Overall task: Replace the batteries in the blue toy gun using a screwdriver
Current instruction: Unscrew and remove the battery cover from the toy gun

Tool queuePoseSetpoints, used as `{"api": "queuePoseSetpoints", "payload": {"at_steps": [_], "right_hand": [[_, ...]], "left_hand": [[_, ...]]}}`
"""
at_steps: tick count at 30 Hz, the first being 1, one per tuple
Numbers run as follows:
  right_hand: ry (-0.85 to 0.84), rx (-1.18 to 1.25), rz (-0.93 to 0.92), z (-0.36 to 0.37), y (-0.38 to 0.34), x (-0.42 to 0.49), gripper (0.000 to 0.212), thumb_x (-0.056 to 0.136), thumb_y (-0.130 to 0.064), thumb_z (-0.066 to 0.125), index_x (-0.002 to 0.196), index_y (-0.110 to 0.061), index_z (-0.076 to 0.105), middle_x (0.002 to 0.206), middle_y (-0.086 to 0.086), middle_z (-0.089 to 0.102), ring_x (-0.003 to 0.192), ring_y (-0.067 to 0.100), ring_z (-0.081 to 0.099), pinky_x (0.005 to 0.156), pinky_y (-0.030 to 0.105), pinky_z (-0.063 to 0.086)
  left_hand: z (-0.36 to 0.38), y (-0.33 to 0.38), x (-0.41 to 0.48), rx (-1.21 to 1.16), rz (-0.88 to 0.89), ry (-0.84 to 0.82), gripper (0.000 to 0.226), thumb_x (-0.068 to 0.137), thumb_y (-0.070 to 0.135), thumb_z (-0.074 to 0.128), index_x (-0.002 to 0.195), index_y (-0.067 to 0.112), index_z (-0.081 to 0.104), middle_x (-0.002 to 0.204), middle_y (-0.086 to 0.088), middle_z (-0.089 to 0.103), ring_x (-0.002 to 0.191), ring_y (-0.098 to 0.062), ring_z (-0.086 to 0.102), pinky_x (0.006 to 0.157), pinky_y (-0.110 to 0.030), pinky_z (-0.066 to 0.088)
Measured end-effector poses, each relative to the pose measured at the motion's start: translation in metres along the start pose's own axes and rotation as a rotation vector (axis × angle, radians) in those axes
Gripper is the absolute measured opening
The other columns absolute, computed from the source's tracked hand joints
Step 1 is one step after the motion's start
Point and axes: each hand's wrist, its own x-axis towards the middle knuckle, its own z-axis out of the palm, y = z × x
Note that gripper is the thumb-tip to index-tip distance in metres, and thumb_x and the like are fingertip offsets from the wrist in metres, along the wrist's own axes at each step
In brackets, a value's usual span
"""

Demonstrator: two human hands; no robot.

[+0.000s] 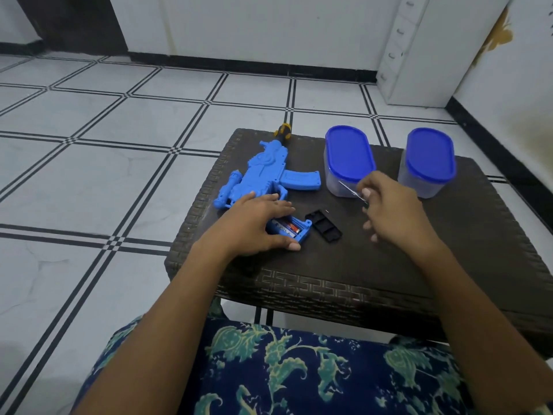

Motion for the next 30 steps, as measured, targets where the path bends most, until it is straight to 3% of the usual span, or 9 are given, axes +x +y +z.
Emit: {"api": "queuePoseSetpoints", "payload": {"at_steps": [3, 5, 8, 11, 14, 20, 24, 28, 30], "right_hand": [[-0.018, 0.190, -0.055, 0.000, -0.022, -0.007, 0.008, 0.096, -0.026, 0.058, 0.092, -0.019, 0.058, 0.079, 0.012, 0.067, 0.068, 0.011, 0.065, 0.058, 0.021, 0.052], [-0.007, 0.304, -0.057, 0.001, -0.033, -0.011, 0.019, 0.084, -0.031, 0.075, 0.085, -0.016, 0.064, 0.072, 0.004, 0.067, 0.063, 0.004, 0.059, 0.054, 0.008, 0.043], [0.065, 0.448, -0.034, 0.002, -0.037, -0.013, 0.021, 0.069, -0.024, 0.087, 0.077, -0.014, 0.070, 0.072, 0.001, 0.069, 0.063, 0.009, 0.061, 0.058, 0.020, 0.050], [0.083, 0.625, -0.027, 0.003, -0.038, -0.011, 0.009, 0.076, -0.009, 0.080, 0.079, -0.009, 0.071, 0.070, 0.003, 0.069, 0.050, 0.006, 0.057, 0.053, 0.017, 0.048], [0.101, 0.546, -0.106, 0.003, -0.041, -0.011, 0.004, 0.086, -0.012, 0.071, 0.083, -0.010, 0.070, 0.075, 0.004, 0.070, 0.048, 0.007, 0.060, 0.055, 0.021, 0.052], [0.035, 0.384, -0.216, 0.016, -0.049, -0.018, 0.019, 0.093, -0.019, 0.063, 0.090, 0.000, 0.062, 0.068, 0.013, 0.064, 0.051, 0.012, 0.068, 0.057, 0.047, 0.057], [0.050, 0.335, -0.282, 0.020, -0.052, -0.021, 0.023, 0.094, -0.019, 0.062, 0.088, 0.004, 0.059, 0.065, 0.015, 0.061, 0.053, 0.011, 0.069, 0.055, 0.048, 0.057], [0.091, 0.515, -0.234, 0.020, -0.054, -0.021, 0.017, 0.092, -0.013, 0.065, 0.087, 0.003, 0.062, 0.068, 0.017, 0.061, 0.056, 0.015, 0.069, 0.058, 0.043, 0.061], [0.089, 0.487, -0.249, 0.023, -0.053, -0.020, 0.018, 0.092, -0.014, 0.065, 0.086, 0.002, 0.061, 0.068, 0.017, 0.061, 0.057, 0.016, 0.069, 0.059, 0.044, 0.061]], "left_hand": [[-0.001, 0.002, 0.000, 0.005, 0.009, 0.022, 0.075, 0.072, 0.062, 0.066, 0.136, 0.028, 0.050, 0.144, 0.012, 0.046, 0.140, -0.006, 0.028, 0.117, -0.037, 0.012], [0.000, 0.002, 0.001, 0.032, 0.005, 0.049, 0.074, 0.071, 0.066, 0.064, 0.134, 0.030, 0.051, 0.142, 0.012, 0.048, 0.138, -0.006, 0.030, 0.116, -0.037, 0.015], [0.004, 0.002, 0.003, 0.104, 0.000, 0.078, 0.075, 0.069, 0.075, 0.057, 0.131, 0.034, 0.052, 0.138, 0.014, 0.050, 0.136, -0.008, 0.033, 0.113, -0.040, 0.019], [0.005, 0.004, 0.002, 0.113, 0.002, 0.091, 0.075, 0.069, 0.076, 0.054, 0.131, 0.034, 0.051, 0.138, 0.016, 0.050, 0.136, -0.007, 0.034, 0.112, -0.040, 0.020], [0.009, 0.004, 0.000, 0.130, -0.003, 0.062, 0.078, 0.075, 0.074, 0.050, 0.141, 0.033, 0.041, 0.149, 0.015, 0.038, 0.142, -0.006, 0.022, 0.117, -0.041, 0.012], [0.015, 0.006, -0.002, 0.175, 0.011, -0.038, 0.074, 0.086, 0.069, 0.036, 0.150, 0.034, 0.019, 0.158, 0.017, 0.011, 0.147, -0.006, -0.002, 0.119, -0.047, -0.004], [0.014, 0.006, -0.002, 0.172, 0.001, -0.058, 0.074, 0.087, 0.068, 0.034, 0.151, 0.034, 0.018, 0.159, 0.018, 0.010, 0.146, -0.005, -0.005, 0.119, -0.045, -0.007], [0.015, 0.004, -0.001, 0.165, -0.001, -0.066, 0.075, 0.086, 0.069, 0.035, 0.150, 0.035, 0.018, 0.158, 0.018, 0.010, 0.147, -0.005, -0.004, 0.119, -0.046, -0.007], [0.015, 0.004, 0.000, 0.162, -0.002, -0.067, 0.075, 0.086, 0.069, 0.035, 0.151, 0.035, 0.018, 0.158, 0.019, 0.010, 0.146, -0.005, -0.005, 0.119, -0.046, -0.007]]}}
